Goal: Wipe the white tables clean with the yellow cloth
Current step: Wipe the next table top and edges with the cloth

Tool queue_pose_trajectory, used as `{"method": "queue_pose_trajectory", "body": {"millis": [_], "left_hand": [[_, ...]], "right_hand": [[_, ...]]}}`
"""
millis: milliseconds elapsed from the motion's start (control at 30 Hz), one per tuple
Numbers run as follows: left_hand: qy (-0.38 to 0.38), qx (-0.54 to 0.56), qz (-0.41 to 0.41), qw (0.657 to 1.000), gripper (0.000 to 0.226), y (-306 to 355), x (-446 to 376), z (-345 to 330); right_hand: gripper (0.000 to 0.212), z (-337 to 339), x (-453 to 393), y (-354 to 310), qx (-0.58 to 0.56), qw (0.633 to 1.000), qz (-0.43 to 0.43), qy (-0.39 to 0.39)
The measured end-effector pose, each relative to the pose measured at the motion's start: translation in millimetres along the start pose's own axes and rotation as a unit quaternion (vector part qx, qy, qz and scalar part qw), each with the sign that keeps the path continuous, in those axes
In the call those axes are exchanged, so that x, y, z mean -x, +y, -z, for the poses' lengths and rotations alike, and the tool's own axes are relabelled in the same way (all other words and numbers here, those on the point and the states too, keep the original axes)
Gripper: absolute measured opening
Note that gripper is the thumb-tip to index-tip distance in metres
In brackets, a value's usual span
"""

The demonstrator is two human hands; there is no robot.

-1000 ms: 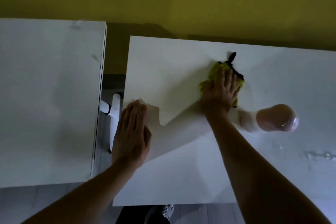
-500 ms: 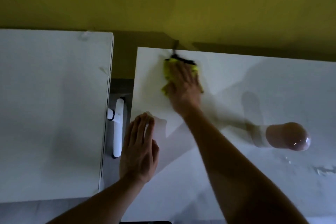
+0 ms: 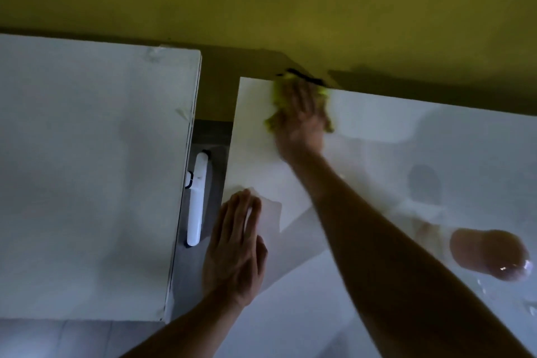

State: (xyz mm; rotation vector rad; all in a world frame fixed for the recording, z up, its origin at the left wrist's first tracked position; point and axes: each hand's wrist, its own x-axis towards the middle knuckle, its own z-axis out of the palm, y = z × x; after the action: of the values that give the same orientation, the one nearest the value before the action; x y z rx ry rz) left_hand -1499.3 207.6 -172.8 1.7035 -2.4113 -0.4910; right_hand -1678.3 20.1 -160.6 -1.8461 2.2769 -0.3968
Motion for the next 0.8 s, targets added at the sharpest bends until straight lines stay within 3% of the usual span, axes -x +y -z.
{"method": "queue_pose_trajectory", "body": {"millis": [100,233,467,633,700,800], "left_hand": [[-0.002,-0.01,0.011,1.0,0.06,0,2,-1],[-0.009,-0.007,0.012,1.0,0.06,-2,1,-1],[0.004,-0.004,-0.001,1.0,0.06,0,1,1],[0.004,-0.01,0.001,1.0,0.06,1,0,2],[0.002,-0.011,0.002,1.0,0.061,2,1,3],[0.004,-0.018,0.006,1.0,0.06,1,1,2]], "right_hand": [[0.058,-13,-10,-57,-0.045,0.991,0.12,-0.038],[0.058,-9,-14,-35,-0.057,0.988,0.139,-0.037],[0.061,31,-11,106,-0.021,0.99,-0.116,0.076],[0.062,30,-17,101,-0.013,0.976,-0.202,0.084],[0.064,18,-18,61,0.003,0.989,-0.138,0.046],[0.064,-7,-7,-26,-0.027,0.998,0.05,-0.02]]}}
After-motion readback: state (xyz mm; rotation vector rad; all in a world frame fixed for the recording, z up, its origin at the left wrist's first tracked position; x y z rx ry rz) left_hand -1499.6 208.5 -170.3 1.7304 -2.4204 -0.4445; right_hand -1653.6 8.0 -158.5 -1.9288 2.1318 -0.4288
